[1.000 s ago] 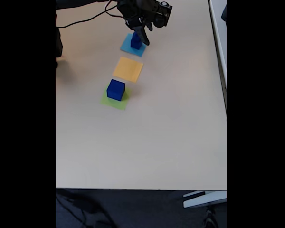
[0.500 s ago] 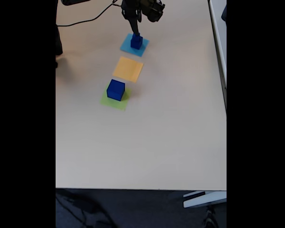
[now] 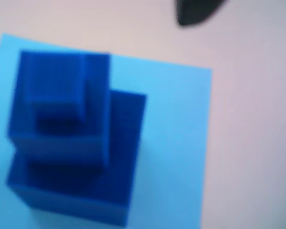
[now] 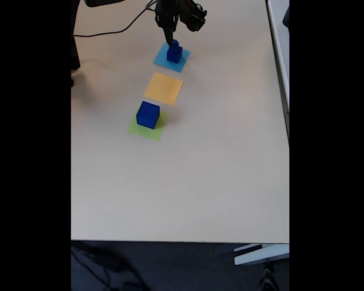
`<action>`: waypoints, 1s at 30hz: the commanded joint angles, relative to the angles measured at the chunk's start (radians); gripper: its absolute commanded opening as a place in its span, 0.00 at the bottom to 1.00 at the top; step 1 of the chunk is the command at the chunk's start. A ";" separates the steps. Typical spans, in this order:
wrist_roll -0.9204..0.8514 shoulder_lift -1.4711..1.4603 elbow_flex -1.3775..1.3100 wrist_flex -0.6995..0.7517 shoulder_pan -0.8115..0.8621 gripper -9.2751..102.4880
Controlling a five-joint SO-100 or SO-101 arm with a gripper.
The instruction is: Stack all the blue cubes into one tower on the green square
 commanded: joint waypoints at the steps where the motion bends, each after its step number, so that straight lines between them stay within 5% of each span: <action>1: -0.003 0.003 -0.074 -0.008 -0.002 0.29; 30: -0.101 -0.052 -0.126 -0.037 0.061 0.28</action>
